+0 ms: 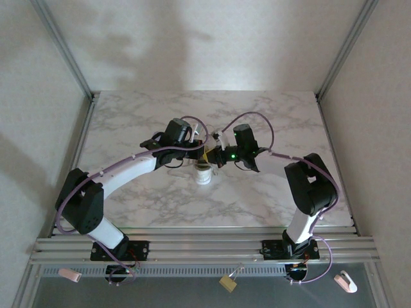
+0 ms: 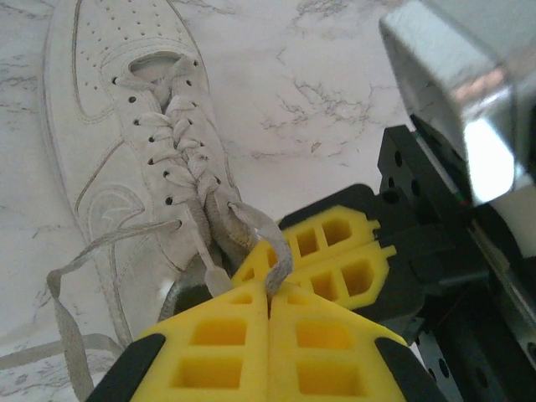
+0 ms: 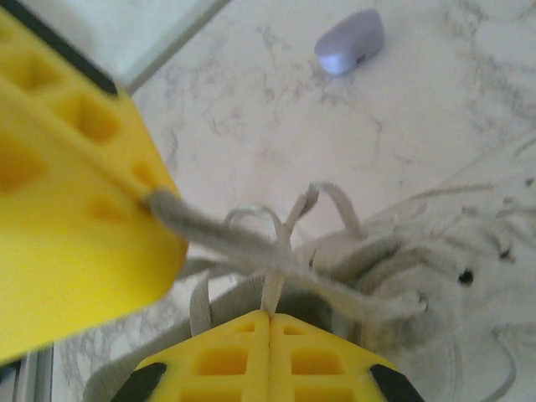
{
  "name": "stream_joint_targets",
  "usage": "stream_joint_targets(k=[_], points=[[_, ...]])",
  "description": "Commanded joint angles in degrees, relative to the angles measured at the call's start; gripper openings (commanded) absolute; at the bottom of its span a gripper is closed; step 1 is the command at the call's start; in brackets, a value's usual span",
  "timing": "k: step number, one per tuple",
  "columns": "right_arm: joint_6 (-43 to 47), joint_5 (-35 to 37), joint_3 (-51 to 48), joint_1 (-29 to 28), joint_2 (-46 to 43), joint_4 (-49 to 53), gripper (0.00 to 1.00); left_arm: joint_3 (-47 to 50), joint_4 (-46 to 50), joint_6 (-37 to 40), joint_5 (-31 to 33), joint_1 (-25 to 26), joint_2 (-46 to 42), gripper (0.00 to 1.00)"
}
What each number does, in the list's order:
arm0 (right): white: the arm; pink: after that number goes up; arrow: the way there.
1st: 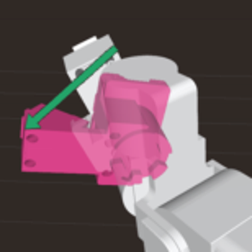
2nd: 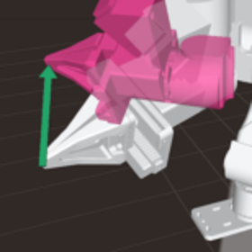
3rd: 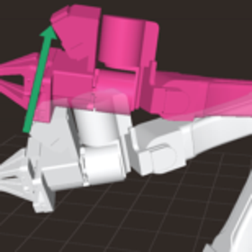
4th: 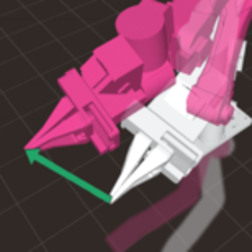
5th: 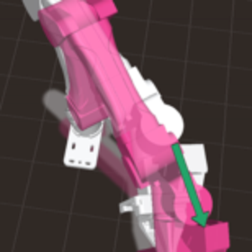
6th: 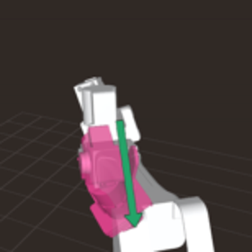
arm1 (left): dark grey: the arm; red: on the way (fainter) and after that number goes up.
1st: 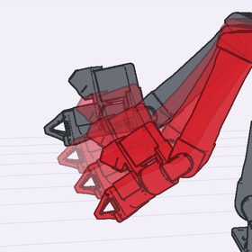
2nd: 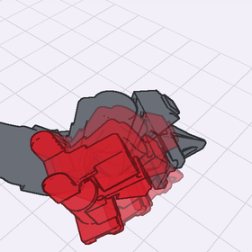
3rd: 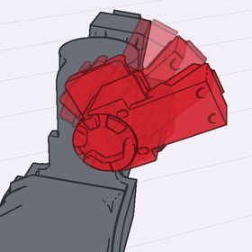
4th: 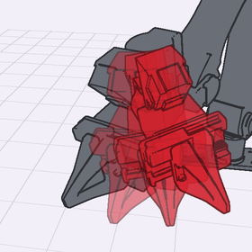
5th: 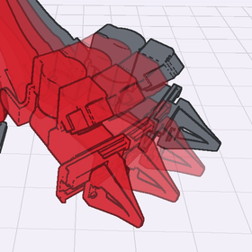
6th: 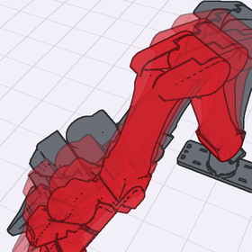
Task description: Tie the shoes
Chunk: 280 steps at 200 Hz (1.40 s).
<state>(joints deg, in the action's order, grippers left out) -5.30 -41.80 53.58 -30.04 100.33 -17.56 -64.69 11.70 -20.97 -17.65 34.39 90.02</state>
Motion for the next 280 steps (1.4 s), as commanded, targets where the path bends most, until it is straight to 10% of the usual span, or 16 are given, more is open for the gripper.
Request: stream_joint_targets(k=[1, 121, 280], points=[[-4.1, 0.1, -0.3, -0.5, 1.4, -9.6, 0.00, 0.7, -0.9, 0.1, -1.5, -0.2, -1.5, 0.02], [-10.0, 4.7, -6.2, -1.7, 3.8, -29.2, 0.00, 2.9, -3.3, -0.3, 0.1, -0.6, -7.7, 0.48], [-9.2, 4.4, -7.6, -2.2, 2.9, -30.2, 0.00, 1.0, -11.7, -8.8, -0.1, -4.7, 0.7, 0.49]])
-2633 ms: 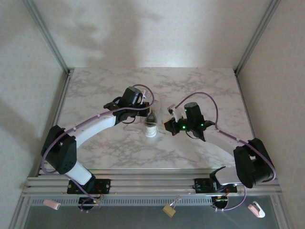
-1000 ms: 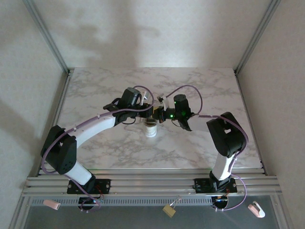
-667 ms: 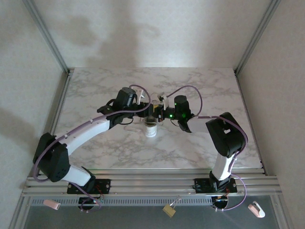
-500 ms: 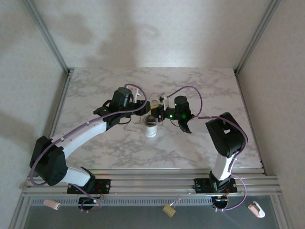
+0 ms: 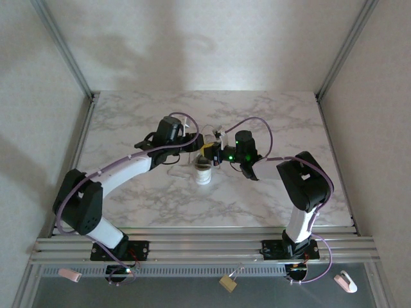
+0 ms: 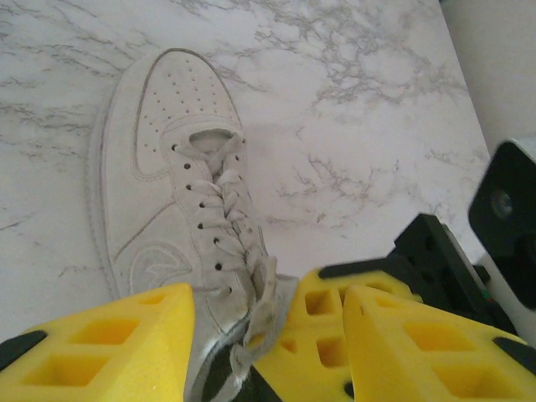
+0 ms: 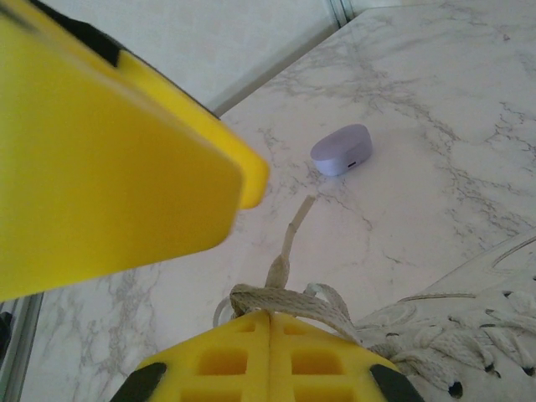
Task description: Tie the shoes
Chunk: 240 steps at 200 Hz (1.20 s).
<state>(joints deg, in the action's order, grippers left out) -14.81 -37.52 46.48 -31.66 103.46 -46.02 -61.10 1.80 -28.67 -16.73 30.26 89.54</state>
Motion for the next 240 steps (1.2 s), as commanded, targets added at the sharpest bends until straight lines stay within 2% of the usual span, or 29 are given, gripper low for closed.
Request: stream_joint_targets(k=[1, 124, 139, 162, 214, 240], points=[[0.3, 0.1, -0.5, -0.5, -0.3, -1.7, 0.00, -2.6, -1.8, -1.1, -1.0, -0.5, 1.2, 0.49], [0.0, 0.3, -0.1, -0.9, -0.1, -1.4, 0.00, -3.8, -1.8, -1.4, -2.5, -0.9, 4.9, 0.26], [0.1, 0.4, -0.1, -0.9, -0.2, -1.3, 0.00, -3.7, -1.8, -1.4, -2.6, -0.9, 4.8, 0.19], [0.1, 0.5, -0.1, -0.9, -0.2, -1.2, 0.00, -3.5, -2.0, -1.2, -2.7, -0.9, 4.6, 0.00], [0.0, 0.9, -0.7, -0.9, -1.2, 0.1, 0.00, -3.3, -1.7, 0.0, -0.3, -0.8, 2.5, 0.00], [0.1, 1.5, -2.8, -0.9, -4.1, 1.6, 0.25, -3.1, -2.3, 0.3, 0.5, -0.7, 0.4, 0.00]])
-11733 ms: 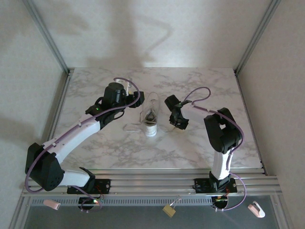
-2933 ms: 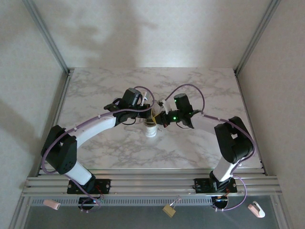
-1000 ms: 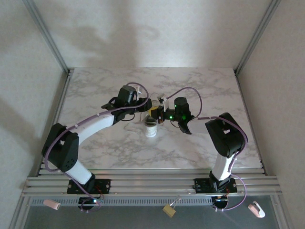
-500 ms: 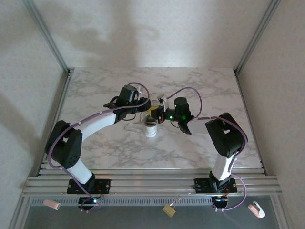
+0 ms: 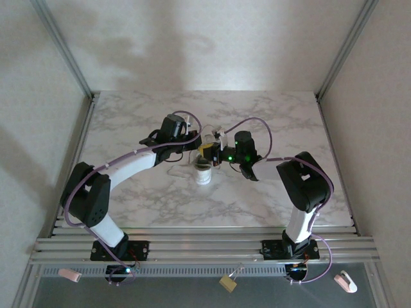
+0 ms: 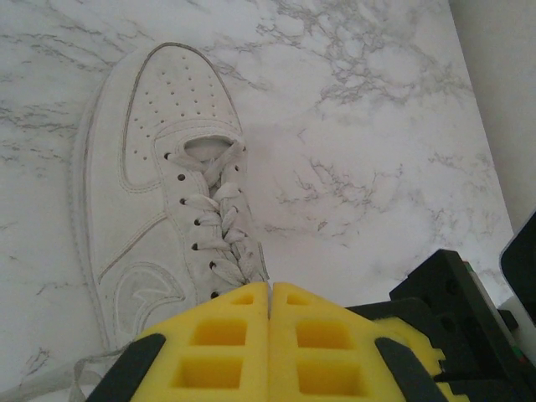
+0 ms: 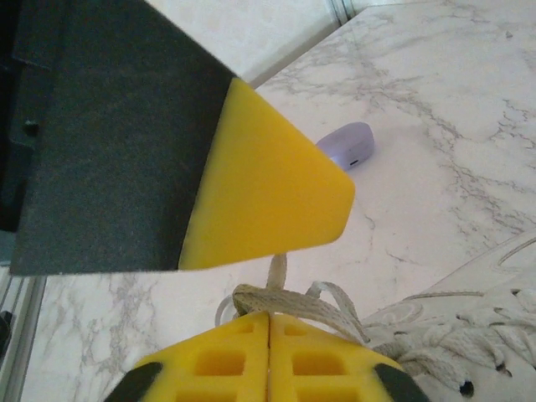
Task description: Tie the shoes
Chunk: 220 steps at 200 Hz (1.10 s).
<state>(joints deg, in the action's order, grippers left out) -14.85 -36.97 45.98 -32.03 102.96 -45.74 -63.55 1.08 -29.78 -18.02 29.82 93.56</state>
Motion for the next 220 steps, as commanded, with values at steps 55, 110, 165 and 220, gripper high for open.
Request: stream_joint_targets(k=[55, 110, 165, 220], points=[[3.8, 7.1, -10.0, -0.5, -16.9, 12.1, 0.30, -0.9, -1.7, 2.4, 3.2, -0.2, -7.4, 0.00], [5.8, 7.8, -3.4, -0.5, -25.2, 23.1, 0.45, -3.4, -1.5, 4.2, -0.1, 1.0, -10.9, 0.00], [5.1, 3.7, 5.6, -0.9, -18.1, 20.7, 0.52, -5.3, -0.6, 3.6, -1.5, 1.5, -12.9, 0.00], [5.7, 3.1, 10.9, -2.5, -12.4, 18.7, 0.49, -5.4, -0.3, 3.5, -1.8, 1.6, -13.0, 0.00]])
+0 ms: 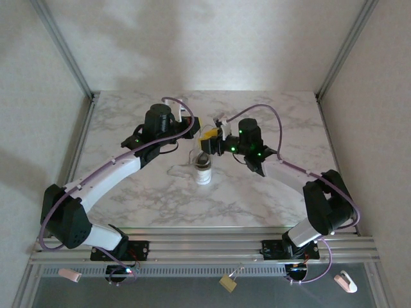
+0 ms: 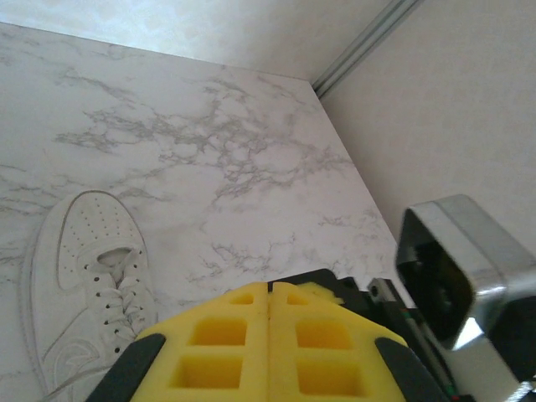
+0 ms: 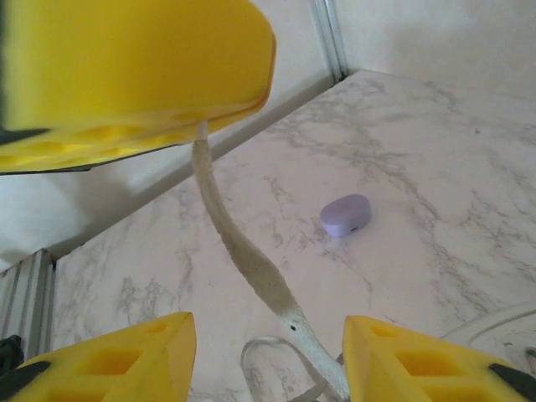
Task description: Tie the shoes
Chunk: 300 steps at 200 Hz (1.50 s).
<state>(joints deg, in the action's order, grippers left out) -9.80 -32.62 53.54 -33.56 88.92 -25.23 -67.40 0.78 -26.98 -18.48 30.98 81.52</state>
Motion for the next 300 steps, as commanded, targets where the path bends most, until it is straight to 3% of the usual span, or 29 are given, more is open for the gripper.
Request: stream_joint_targets(k=[1, 45, 51, 69, 87, 115, 130, 166, 217, 260, 300], points=[[0.7, -1.2, 3.5, -1.0, 1.7, -1.8, 0.49, -1.6, -0.1, 0.7, -1.4, 0.4, -0.9, 0.00], [0.6, 1.7, 4.9, -1.2, 3.8, -3.6, 0.43, -1.5, -0.3, 0.5, -1.8, 0.4, -0.7, 0.00], [0.5, 1.8, 5.2, -1.3, 4.0, -3.6, 0.38, -1.5, -0.3, 0.6, -1.8, 0.4, -0.6, 0.00], [0.4, 1.3, 5.9, -1.2, 4.1, -2.7, 0.00, -1.5, -0.2, 0.8, -1.5, 0.4, -0.5, 0.00], [0.3, 2.1, 4.9, -1.2, 2.7, -2.1, 0.00, -1.2, 0.4, 1.2, -0.3, 0.1, -0.3, 0.00], [0.4, 5.7, 2.3, -1.3, -1.2, 1.1, 0.00, 1.0, 1.8, 1.8, 4.9, -0.5, -2.7, 0.50], [-1.7, 11.2, 1.6, -1.3, -3.2, 4.8, 0.00, 3.7, 3.1, 2.1, 10.4, -1.3, -5.5, 0.62], [-5.0, 20.4, 1.8, -1.3, -6.5, 14.9, 0.00, 10.9, 13.0, -0.3, 25.0, -2.9, -7.3, 0.50], [-11.4, 22.7, 4.7, -1.4, -6.6, 25.1, 0.00, 17.2, 21.0, -3.0, 29.1, -3.4, -2.2, 0.49], [-11.8, 16.8, 1.7, -1.4, -7.7, 21.6, 0.00, 16.4, 22.7, -1.9, 28.5, -4.3, 4.9, 0.53], [-11.4, 19.0, 2.2, -1.4, -9.7, 24.8, 0.00, 14.6, 22.7, -0.8, 28.4, -4.5, 11.2, 0.55]])
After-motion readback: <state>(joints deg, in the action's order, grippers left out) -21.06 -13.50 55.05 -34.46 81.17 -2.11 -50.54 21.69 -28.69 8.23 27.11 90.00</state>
